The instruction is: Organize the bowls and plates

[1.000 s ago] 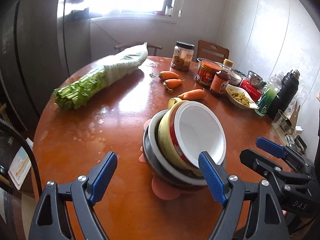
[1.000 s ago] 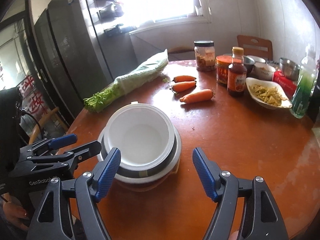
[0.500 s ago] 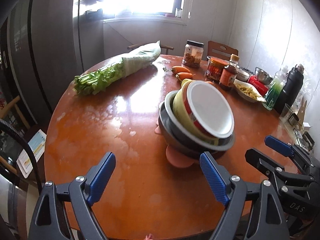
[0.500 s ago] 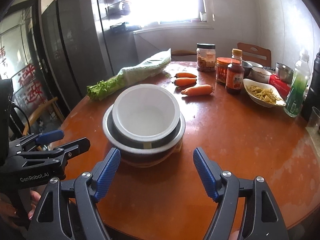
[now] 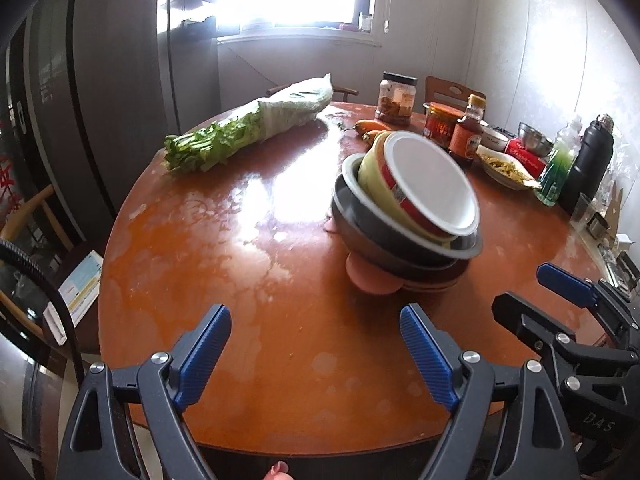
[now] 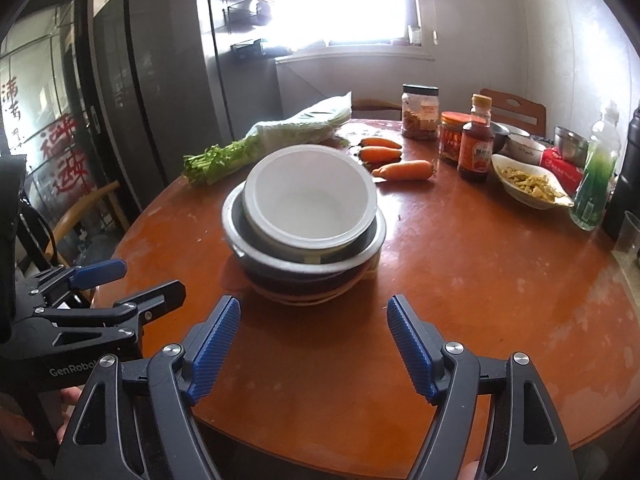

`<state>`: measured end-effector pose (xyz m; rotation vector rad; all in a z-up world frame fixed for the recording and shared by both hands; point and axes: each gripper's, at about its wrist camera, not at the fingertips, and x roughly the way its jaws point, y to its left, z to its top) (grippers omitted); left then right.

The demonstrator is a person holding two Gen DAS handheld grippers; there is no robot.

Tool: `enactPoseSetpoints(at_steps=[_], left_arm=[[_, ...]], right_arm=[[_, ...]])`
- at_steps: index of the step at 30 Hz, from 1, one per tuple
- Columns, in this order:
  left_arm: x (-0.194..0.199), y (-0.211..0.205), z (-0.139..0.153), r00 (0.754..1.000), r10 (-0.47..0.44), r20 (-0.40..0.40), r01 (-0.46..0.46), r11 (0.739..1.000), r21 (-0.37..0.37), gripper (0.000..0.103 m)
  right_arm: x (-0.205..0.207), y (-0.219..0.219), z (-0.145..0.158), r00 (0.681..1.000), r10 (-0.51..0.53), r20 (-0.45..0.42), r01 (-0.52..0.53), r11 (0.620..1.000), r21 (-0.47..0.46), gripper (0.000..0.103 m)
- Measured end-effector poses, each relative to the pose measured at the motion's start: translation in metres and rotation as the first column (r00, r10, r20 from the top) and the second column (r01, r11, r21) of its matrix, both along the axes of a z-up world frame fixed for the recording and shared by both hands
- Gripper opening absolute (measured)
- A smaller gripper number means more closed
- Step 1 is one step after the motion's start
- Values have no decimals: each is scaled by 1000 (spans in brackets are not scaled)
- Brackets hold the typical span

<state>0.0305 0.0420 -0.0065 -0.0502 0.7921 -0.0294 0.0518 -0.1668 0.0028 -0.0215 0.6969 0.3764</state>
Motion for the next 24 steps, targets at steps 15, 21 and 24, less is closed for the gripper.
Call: enactPoseSetpoints(at_steps=[15, 21, 24], left_arm=[[-28, -1, -17, 1000, 22, 4, -22, 1000, 7, 86], [-37, 0, -20, 999, 36, 10, -36, 999, 19, 86], [-40, -4, -24, 1000, 29, 10, -29, 999, 27, 86]], right_arm=[[-36, -13, -11, 997, -45, 65, 45, 999, 3, 79], [-47, -16, -11, 994, -66, 86, 66, 998, 2, 80], [-54, -14, -15, 994, -69, 89, 69, 998, 1, 80]])
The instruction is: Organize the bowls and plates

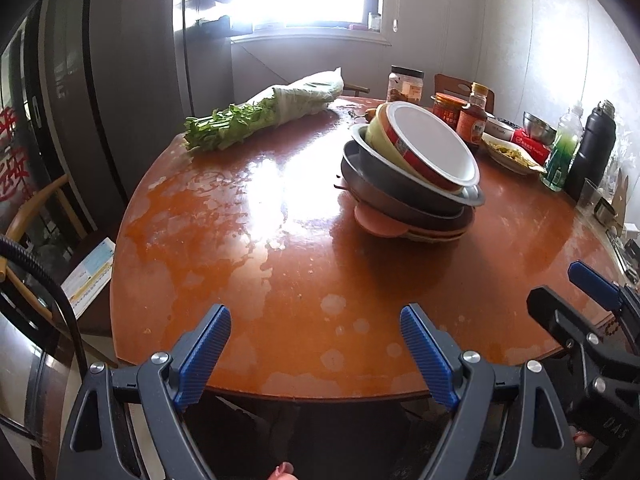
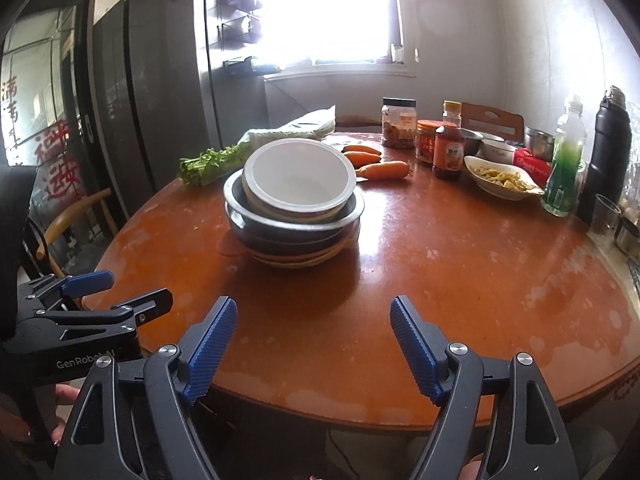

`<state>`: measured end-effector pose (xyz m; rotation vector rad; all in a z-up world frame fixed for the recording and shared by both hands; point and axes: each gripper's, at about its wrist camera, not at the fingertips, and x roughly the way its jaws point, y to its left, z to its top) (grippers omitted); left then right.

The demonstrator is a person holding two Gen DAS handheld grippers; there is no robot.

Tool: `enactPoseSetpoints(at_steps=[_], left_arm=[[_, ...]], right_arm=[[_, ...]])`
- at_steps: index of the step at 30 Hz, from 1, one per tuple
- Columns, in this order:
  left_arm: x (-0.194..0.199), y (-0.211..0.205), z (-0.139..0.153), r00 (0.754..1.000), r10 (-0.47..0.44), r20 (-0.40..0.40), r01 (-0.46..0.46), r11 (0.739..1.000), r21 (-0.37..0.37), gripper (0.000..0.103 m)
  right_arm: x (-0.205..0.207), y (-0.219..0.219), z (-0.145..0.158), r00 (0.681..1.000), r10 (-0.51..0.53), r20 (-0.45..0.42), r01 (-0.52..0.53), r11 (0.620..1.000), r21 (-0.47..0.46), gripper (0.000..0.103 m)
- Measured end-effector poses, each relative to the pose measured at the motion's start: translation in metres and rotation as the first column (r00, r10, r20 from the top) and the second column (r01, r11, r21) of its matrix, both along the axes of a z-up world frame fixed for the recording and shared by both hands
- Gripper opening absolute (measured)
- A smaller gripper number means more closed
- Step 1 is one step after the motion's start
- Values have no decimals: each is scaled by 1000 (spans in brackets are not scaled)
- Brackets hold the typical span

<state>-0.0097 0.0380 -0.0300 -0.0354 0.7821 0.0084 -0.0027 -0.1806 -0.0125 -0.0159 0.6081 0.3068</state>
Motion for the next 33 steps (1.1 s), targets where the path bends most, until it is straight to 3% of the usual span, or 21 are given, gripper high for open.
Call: enactPoseSetpoints(at_steps=[12, 33], left_arm=[[-7, -15, -14, 1000, -23, -2, 23, 1000, 1, 86], [1, -11, -23, 1000, -6, -27, 6, 1000, 3, 86]], right_arm=[[-9, -10, -19, 998, -53, -20, 54, 997, 54, 81], [-7, -8, -24, 998, -49, -38, 51, 997, 51, 81]])
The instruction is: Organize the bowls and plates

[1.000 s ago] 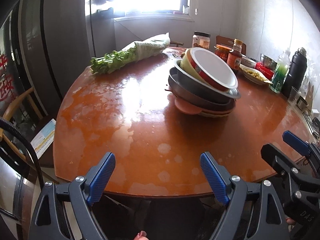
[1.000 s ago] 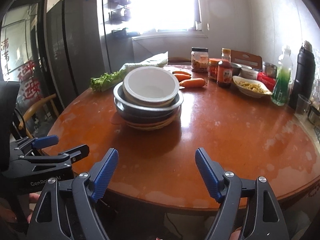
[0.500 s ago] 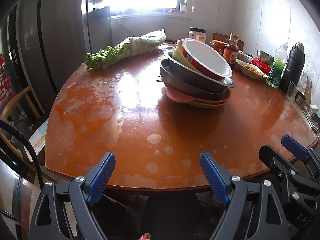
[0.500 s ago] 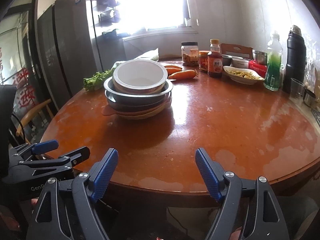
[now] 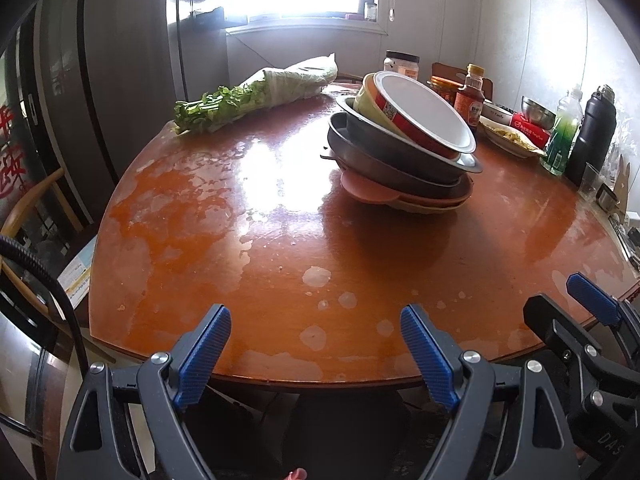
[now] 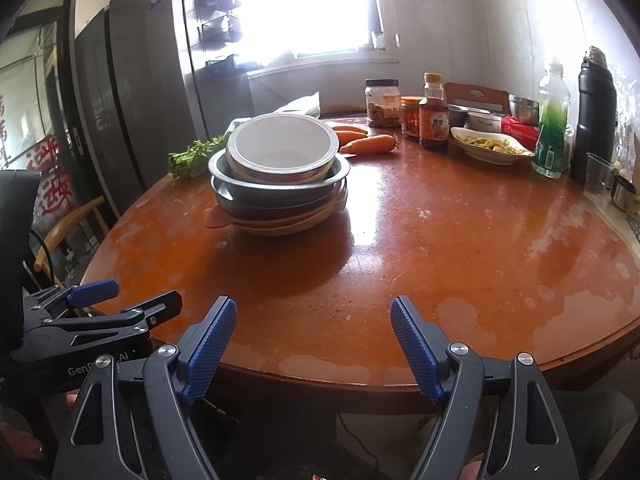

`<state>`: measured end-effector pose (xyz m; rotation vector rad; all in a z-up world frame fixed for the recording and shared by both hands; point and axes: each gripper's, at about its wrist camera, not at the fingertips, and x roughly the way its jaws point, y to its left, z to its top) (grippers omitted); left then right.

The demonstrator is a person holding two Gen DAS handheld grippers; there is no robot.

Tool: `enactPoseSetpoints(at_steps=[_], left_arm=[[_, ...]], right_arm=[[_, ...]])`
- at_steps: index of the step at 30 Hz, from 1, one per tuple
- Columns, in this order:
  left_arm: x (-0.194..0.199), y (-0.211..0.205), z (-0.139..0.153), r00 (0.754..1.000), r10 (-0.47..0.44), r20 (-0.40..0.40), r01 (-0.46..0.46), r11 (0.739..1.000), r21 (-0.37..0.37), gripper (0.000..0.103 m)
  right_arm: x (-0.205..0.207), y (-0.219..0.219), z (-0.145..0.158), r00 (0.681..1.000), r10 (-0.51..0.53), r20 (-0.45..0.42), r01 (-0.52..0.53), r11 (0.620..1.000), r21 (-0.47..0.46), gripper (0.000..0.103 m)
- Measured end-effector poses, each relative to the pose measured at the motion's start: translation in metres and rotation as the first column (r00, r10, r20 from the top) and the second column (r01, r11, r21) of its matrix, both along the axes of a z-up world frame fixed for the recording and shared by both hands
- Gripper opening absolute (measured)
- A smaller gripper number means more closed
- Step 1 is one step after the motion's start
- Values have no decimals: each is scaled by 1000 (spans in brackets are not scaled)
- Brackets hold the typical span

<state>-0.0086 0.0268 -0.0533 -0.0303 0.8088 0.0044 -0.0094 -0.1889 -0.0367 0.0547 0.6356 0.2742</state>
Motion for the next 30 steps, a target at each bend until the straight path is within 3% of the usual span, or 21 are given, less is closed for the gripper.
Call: enactPoseSetpoints(at_steps=[30], left_arm=[[1, -3, -2, 1000, 5, -8, -5, 1000, 22, 87]], right_arm=[[2, -3, -3, 1000, -3, -19, 3, 1000, 5, 81]])
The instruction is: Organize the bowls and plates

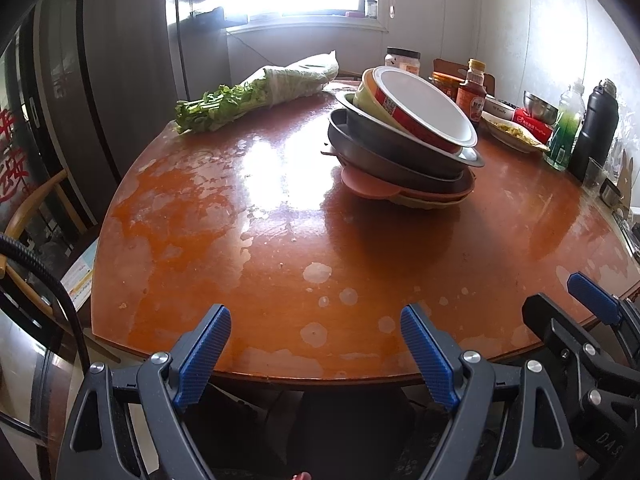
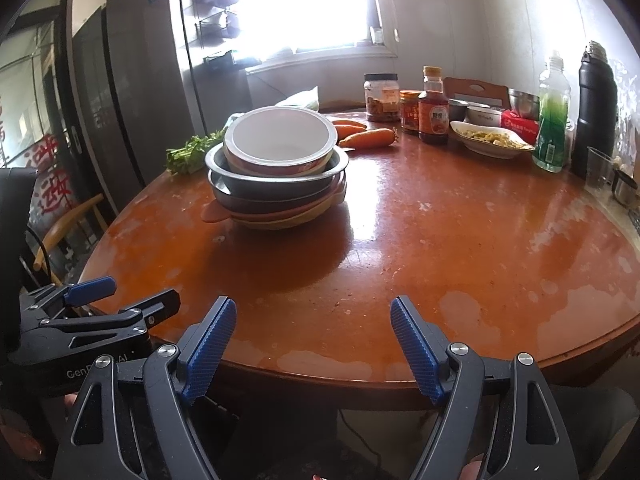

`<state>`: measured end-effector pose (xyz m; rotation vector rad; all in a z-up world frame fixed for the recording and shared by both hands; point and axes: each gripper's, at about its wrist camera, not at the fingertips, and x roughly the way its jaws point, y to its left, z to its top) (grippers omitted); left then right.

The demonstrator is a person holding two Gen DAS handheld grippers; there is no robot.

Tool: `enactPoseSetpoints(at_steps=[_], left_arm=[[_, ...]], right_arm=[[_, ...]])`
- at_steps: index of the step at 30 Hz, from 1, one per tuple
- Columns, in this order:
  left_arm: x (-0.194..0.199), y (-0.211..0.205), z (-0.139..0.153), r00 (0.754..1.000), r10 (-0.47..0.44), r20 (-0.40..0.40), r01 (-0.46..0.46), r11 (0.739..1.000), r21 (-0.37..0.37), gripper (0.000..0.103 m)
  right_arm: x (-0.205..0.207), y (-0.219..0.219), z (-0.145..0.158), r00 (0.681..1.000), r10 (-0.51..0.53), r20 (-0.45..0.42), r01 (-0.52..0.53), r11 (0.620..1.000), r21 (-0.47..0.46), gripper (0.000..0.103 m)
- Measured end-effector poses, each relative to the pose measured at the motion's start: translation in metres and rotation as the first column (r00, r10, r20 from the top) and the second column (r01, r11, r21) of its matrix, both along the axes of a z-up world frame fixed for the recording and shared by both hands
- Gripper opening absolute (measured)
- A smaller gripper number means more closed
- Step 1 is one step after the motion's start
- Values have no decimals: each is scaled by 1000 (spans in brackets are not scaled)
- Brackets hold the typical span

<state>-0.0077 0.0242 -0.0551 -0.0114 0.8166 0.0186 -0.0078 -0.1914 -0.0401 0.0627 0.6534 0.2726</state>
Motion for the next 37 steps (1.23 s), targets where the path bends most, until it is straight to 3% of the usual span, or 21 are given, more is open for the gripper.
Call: enactPoseSetpoints(at_steps=[37], left_arm=[[5, 0, -3, 1000, 4, 11, -4, 1000, 28, 87]], right_arm=[[5, -3, -4, 1000, -7, -2, 7, 1000, -16, 81]])
